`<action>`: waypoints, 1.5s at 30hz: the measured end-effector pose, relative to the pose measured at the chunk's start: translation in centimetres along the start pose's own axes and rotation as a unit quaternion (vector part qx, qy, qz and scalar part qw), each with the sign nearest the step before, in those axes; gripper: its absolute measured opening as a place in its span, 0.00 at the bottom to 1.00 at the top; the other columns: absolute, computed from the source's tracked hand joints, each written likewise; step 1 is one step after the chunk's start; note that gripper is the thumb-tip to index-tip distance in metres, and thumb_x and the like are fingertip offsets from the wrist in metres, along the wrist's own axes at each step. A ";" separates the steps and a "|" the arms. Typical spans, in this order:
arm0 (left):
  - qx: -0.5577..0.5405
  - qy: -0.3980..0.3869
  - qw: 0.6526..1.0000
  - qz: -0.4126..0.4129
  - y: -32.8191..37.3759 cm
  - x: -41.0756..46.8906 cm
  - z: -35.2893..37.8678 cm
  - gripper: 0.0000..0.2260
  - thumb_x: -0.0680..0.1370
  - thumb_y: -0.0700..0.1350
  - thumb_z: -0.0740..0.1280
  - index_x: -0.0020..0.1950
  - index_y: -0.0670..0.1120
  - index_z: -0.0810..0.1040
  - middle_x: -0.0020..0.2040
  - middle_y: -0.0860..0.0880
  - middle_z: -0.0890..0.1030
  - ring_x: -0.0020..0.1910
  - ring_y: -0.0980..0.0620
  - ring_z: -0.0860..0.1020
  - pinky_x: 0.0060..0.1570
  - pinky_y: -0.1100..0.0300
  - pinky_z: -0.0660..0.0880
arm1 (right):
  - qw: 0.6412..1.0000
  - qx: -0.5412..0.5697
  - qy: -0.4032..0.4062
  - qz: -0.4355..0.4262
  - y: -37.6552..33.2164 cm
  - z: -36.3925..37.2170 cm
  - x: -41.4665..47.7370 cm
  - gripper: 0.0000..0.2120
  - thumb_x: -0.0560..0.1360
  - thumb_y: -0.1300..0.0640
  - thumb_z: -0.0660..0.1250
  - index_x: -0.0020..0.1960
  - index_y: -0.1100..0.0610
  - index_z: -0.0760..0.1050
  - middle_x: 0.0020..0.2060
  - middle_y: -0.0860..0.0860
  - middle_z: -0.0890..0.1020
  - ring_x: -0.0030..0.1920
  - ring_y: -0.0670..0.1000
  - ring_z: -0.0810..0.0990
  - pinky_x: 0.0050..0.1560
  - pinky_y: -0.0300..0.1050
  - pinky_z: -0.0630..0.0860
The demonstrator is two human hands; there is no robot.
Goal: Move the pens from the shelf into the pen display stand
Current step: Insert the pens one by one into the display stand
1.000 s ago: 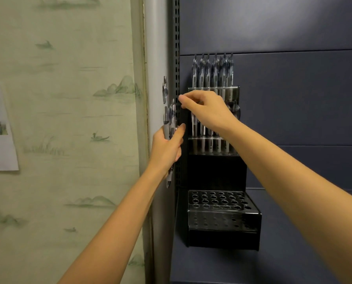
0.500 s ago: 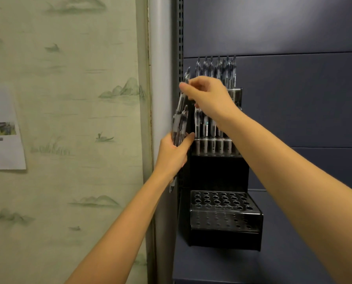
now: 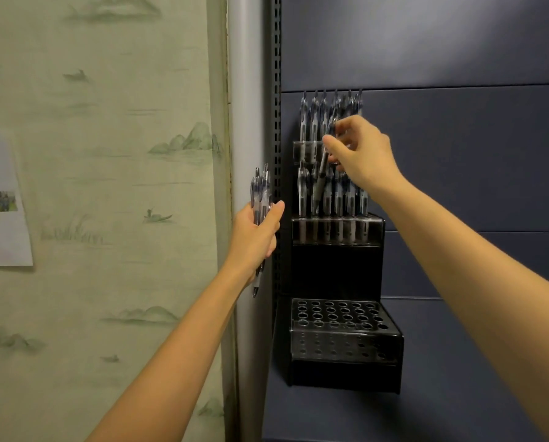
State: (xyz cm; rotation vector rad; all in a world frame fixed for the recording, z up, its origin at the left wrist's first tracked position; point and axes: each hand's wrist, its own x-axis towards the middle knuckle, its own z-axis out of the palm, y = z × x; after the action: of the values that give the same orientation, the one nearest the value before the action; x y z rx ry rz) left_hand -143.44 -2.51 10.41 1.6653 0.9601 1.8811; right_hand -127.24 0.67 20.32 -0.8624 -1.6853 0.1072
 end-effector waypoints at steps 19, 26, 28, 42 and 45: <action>-0.021 0.005 1.000 -0.011 -0.8 0.4 0.4 0.13 0.80 0.44 0.62 0.36 0.46 0.65 0.27 0.51 0.66 0.18 0.57 0.61 0.20 0.66 0.60 | 0.986 -0.095 -0.130 0.047 2.6 2.5 -0.7 0.11 0.76 0.51 0.67 0.54 0.56 0.74 0.44 0.53 0.84 0.47 0.51 0.83 0.56 0.51 0.78; -0.029 0.004 0.999 -0.011 -0.8 0.4 0.8 0.13 0.80 0.44 0.63 0.36 0.47 0.66 0.27 0.51 0.66 0.18 0.56 0.61 0.20 0.68 0.61 | 0.983 -0.143 -0.108 0.026 2.8 2.7 -1.4 0.14 0.76 0.48 0.66 0.56 0.56 0.74 0.42 0.49 0.81 0.47 0.49 0.80 0.49 0.44 0.74; -0.028 0.003 1.000 -0.011 -0.7 0.3 0.9 0.13 0.80 0.44 0.62 0.37 0.47 0.66 0.27 0.51 0.66 0.18 0.56 0.61 0.21 0.69 0.63 | 0.986 -0.149 -0.078 0.007 2.5 2.5 -1.6 0.17 0.76 0.45 0.66 0.59 0.55 0.72 0.45 0.47 0.77 0.46 0.48 0.76 0.47 0.44 0.72; -0.025 -0.014 1.000 -0.013 0.4 -0.2 2.1 0.08 0.81 0.44 0.61 0.42 0.46 0.70 0.27 0.50 0.68 0.18 0.57 0.62 0.18 0.65 0.60 | 0.987 0.016 -0.159 0.004 -1.3 3.5 -2.8 0.13 0.75 0.45 0.67 0.47 0.54 0.82 0.41 0.47 0.83 0.40 0.40 0.78 0.44 0.35 0.74; -0.026 -0.016 0.999 -0.011 0.5 -0.1 2.2 0.07 0.81 0.44 0.61 0.43 0.45 0.70 0.26 0.51 0.68 0.18 0.57 0.62 0.18 0.66 0.61 | 0.983 0.045 -0.175 0.028 -1.7 3.4 -2.8 0.12 0.76 0.47 0.66 0.48 0.57 0.80 0.40 0.47 0.81 0.35 0.40 0.78 0.43 0.34 0.73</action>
State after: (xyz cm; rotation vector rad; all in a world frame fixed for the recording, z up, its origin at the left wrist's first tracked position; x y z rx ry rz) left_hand -141.21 -2.51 10.77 1.6444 0.9055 1.8433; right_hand -130.93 -0.95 17.77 -0.8569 -1.9661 0.3902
